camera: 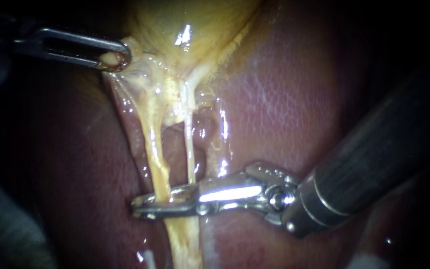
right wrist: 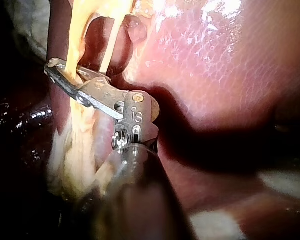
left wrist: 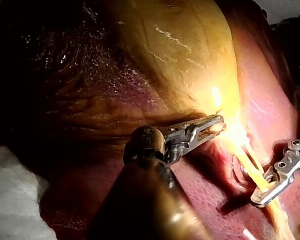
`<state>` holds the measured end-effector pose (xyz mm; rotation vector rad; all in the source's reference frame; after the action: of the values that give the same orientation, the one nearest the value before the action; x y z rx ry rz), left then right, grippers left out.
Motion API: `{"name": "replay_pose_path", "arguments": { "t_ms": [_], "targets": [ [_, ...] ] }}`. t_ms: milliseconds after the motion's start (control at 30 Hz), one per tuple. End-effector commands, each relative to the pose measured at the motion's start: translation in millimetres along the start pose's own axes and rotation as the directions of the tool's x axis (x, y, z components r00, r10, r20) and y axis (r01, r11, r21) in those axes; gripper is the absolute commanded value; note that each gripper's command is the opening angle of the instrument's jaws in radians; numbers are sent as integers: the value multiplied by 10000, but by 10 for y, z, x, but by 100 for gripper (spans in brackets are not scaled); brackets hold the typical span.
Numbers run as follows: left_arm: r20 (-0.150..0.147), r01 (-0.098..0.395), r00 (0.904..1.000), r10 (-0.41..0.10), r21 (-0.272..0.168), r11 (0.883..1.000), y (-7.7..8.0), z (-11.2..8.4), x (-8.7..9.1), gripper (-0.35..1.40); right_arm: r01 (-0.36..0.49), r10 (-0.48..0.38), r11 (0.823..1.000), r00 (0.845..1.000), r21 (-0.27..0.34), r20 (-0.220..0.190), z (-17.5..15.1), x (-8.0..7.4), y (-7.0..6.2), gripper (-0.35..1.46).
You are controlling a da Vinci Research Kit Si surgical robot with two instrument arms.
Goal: Going back first clip left tube
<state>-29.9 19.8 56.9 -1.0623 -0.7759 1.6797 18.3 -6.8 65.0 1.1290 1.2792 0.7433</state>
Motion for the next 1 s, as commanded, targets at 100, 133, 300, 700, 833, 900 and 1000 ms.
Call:
{"name": "replay_pose_path", "arguments": {
  "t_ms": [100, 133, 300, 700, 833, 900, 1000],
  "targets": [
    [1, -1, 10000, 1, -1, 10000, 0, 0, 0, -35, 1084, -1084, 9941, 9941, 78, 66, 3, 2, 1, 0],
    [1, -1, 10000, 1, -1, 10000, -1, 0, 0, -35, 1434, -1435, 9897, 9896, 42, 116, 5, 3, 3, 22],
    [1, -1, 10000, 1, -1, 10000, -1, 0, 0, -35, 2300, -2297, 9732, 9728, -66, 302, 10, 6, 8, 44],
    [6, -3, 10000, 3, -7, 10000, -1, -1, 0, -35, 4924, -4588, 8467, 8675, -2016, 1920, -20, 28, 2, 50],
    [6, -4, 10000, 4, -8, 10000, -1, -1, 0, -35, 5562, -5078, 8055, 8257, -2047, 2457, -39, 42, -10, 50],
    [6, -4, 10000, 4, -8, 10000, -1, -1, 0, -35, 6137, -5522, 7665, 7803, -1892, 2938, -52, 46, -21, 50],
    [7, -4, 10000, 4, -8, 10000, -1, -2, 0, -35, 6640, -5826, 7284, 7299, -1687, 3576, -74, 53, -41, 50]
  ]
}}
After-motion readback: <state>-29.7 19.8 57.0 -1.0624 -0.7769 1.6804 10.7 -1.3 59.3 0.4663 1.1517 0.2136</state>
